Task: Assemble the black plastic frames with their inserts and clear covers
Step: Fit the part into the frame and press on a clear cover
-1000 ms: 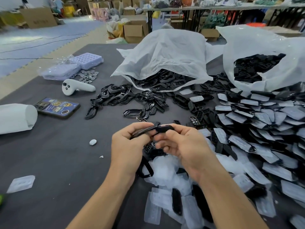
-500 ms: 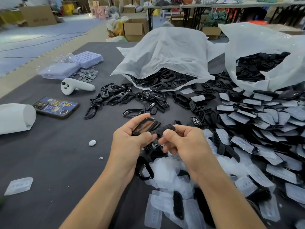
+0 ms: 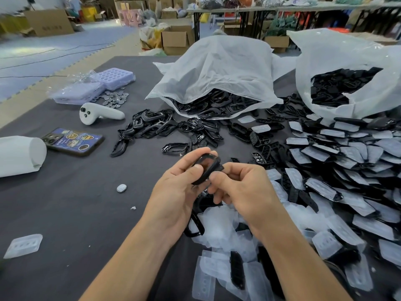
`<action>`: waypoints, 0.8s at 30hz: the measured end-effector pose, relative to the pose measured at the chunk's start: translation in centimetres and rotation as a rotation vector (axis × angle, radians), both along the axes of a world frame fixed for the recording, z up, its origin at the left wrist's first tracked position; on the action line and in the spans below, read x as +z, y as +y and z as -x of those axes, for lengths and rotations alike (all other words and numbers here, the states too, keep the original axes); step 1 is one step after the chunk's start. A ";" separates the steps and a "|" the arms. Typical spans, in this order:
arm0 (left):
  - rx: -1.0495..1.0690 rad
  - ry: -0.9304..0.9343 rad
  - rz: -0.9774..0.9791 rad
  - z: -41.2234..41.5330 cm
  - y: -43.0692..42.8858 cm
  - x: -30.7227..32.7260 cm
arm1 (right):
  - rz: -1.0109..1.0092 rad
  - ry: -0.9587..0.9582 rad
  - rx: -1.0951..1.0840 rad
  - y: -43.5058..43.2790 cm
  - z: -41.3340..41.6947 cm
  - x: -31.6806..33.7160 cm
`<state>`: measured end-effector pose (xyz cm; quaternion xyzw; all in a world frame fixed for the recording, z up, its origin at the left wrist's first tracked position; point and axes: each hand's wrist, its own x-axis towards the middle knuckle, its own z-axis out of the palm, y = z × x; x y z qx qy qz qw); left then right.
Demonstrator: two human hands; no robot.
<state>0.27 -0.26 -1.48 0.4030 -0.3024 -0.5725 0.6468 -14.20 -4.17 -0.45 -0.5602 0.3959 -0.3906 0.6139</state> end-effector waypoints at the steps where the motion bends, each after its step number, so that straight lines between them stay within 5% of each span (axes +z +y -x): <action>1: -0.012 -0.033 -0.004 0.0 0.0 0.0 | 0.005 0.013 0.020 0.0 0.1 0.0; 11: 0.122 -0.611 0.041 0.2 0.4 -0.3 | -0.019 0.058 0.005 -0.1 0.3 -0.1; 18: 0.184 -0.466 -0.065 -0.1 0.7 -0.3 | 0.019 0.128 -0.065 0.0 0.2 -0.4; 24: 0.147 -0.173 -0.098 -0.4 0.5 0.0 | -0.056 -0.006 -0.104 0.1 0.2 0.0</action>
